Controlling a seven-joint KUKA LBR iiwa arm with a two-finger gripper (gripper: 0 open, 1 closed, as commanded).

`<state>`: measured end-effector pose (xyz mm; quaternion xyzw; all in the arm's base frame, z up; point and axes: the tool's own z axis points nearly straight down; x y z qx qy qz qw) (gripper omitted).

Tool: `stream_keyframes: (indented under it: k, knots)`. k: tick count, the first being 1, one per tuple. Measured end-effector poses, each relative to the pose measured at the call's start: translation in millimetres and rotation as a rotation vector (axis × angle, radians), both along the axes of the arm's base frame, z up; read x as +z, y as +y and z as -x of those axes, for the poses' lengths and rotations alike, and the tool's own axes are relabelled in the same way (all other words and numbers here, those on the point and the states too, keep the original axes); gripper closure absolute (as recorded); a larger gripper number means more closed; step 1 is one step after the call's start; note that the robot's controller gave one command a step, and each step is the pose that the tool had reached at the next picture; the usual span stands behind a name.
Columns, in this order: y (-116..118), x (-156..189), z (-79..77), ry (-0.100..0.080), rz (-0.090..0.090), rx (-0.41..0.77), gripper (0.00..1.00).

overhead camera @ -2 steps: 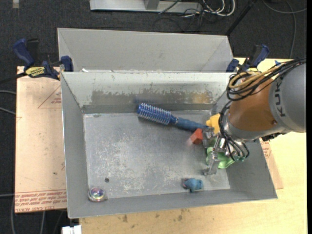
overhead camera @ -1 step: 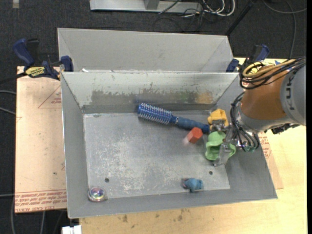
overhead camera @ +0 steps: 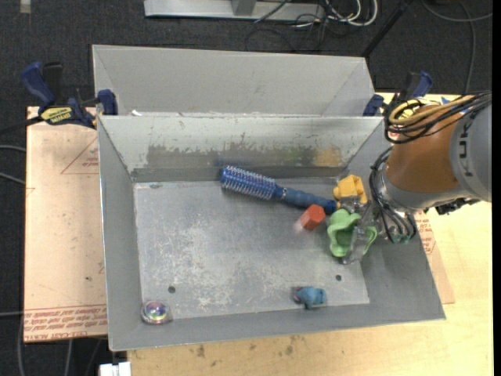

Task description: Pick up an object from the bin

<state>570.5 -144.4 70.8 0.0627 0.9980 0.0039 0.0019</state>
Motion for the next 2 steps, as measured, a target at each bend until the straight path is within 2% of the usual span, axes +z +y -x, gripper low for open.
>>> stream_keyframes:
  k: [1, 2]
  knots:
    - [-5, 122, -22.6, -0.008, 0.009, -0.009, 1.0]
    - [1, 276, -24.0, -0.009, 0.009, -0.062, 1.0]
